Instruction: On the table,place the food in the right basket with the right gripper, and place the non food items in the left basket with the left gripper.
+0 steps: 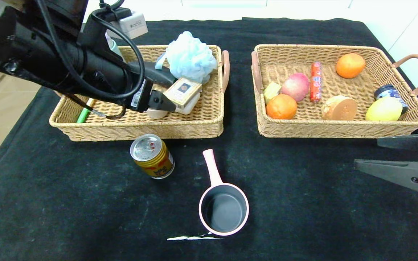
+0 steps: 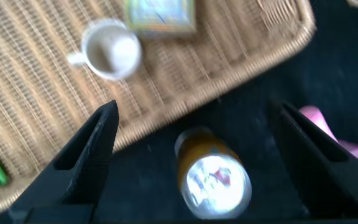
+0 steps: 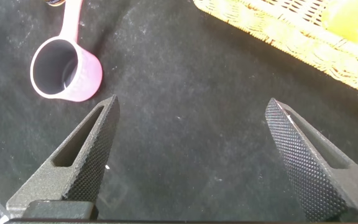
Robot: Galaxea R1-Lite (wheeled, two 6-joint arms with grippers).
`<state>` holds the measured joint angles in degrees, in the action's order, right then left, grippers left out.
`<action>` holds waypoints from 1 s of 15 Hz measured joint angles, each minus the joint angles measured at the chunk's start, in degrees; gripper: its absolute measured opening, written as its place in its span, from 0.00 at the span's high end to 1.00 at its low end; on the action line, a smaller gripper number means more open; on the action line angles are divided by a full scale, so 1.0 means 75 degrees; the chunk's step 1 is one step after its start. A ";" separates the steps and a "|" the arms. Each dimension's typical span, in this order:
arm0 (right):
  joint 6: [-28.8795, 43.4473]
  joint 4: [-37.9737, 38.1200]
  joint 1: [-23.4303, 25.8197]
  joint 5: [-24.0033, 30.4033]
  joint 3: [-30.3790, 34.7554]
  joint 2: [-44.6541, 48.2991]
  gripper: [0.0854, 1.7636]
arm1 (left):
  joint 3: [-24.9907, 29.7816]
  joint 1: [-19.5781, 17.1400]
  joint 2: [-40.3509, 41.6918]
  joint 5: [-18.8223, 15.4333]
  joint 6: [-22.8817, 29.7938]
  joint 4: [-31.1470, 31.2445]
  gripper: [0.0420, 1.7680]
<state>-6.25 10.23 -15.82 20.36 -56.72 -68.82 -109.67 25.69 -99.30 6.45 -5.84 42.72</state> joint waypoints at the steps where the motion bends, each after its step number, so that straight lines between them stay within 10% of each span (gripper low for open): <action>1: 0.0000 0.0000 -0.0013 0.0000 0.0003 0.0000 0.03 | 0.0007 0.0125 0.0102 0.0047 0.0218 0.0358 0.04; 6: -0.0003 0.0003 -0.0021 -0.0003 0.0007 0.0000 0.03 | 0.0024 0.0504 0.0348 0.0336 0.0699 0.1850 0.04; 15: -0.0003 0.0010 -0.0054 -0.0003 0.0018 0.0000 0.03 | 0.0709 0.0525 0.0237 0.0519 0.0992 0.1838 0.03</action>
<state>-6.28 10.30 -16.23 20.33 -56.59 -68.82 -104.35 29.62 -97.52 10.34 1.60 56.50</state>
